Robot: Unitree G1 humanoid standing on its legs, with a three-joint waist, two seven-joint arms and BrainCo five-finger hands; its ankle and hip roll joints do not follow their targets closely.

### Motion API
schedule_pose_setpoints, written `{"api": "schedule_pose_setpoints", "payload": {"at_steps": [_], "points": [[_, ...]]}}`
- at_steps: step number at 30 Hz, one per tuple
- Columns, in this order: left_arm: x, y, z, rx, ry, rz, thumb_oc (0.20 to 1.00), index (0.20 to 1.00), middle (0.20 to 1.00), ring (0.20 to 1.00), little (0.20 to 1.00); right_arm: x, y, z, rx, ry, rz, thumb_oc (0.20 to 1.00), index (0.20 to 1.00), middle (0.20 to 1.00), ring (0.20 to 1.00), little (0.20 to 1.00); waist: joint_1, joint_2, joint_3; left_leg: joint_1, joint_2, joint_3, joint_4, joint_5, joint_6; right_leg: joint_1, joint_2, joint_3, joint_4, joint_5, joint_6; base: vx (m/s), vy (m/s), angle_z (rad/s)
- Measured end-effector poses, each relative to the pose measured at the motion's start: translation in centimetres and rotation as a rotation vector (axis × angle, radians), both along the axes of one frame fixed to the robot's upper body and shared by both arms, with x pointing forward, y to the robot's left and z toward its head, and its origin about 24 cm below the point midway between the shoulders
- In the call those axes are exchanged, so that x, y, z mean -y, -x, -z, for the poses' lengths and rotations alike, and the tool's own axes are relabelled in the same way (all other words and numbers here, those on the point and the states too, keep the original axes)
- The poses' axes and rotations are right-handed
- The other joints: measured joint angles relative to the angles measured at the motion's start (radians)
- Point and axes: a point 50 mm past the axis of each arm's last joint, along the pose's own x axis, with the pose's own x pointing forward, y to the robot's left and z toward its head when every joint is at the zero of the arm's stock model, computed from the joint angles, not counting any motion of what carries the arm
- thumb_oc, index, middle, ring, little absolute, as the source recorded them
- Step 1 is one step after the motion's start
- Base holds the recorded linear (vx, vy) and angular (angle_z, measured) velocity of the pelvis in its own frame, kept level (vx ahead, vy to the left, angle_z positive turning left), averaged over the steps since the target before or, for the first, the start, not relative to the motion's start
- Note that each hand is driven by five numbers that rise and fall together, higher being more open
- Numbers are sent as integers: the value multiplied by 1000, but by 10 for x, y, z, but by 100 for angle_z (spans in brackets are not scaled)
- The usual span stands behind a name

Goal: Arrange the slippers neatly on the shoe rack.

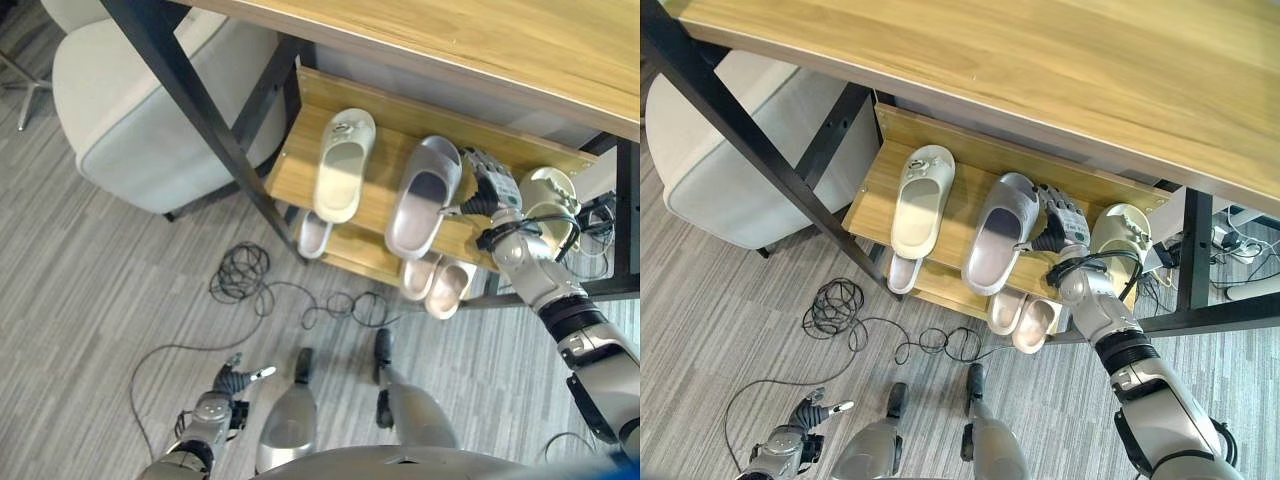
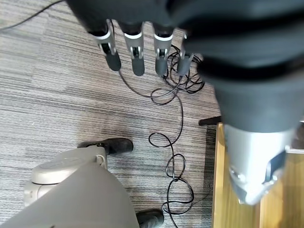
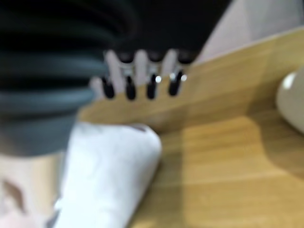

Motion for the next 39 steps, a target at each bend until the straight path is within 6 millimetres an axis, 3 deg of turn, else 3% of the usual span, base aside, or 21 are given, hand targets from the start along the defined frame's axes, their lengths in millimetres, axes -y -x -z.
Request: {"api": "schedule_pose_setpoints", "payload": {"at_steps": [17,25,29,31,32,39], "points": [[2,-6,-2,30,9,4,1000,1000,1000,1000,1000,-7,-21,-44,123,-82,5,1000,1000,1000,1000,1000,43,5,30,-67,-3,-32,30,5,-11,-42,-2,-27,0,14,-8,18,-4,5],[4,-17,-6,58,3,21,1000,1000,1000,1000,1000,6,-29,-42,91,-78,74,1000,1000,1000,1000,1000,65,-3,33,-74,-6,-39,30,11,-14,-41,-5,-29,0,13,-7,0,-5,3],[2,-13,-5,52,11,-10,1000,1000,1000,1000,1000,11,-34,-39,49,-54,104,1000,1000,1000,1000,1000,70,-18,29,-80,-8,-43,31,15,-18,-47,-6,-32,0,9,-1,-1,0,4],[2,-13,-5,52,11,-10,1000,1000,1000,1000,1000,13,-36,-40,39,-43,117,360,360,360,360,360,70,-22,28,-99,-14,-46,41,17,-18,-60,-9,-33,0,13,0,9,7,5],[2,-13,-5,51,10,-9,1000,1000,1000,1000,1000,13,-37,-39,33,-38,119,200,200,200,200,200,69,-22,28,-108,-17,-48,49,17,-17,-64,-11,-34,0,15,2,6,5,7],[-1,-13,-6,58,14,-30,1000,1000,1000,1000,1000,14,-38,-40,27,-21,133,200,200,200,200,200,65,-28,23,-129,-31,-52,69,17,-14,-73,-24,-33,0,21,9,1,3,3]]}}
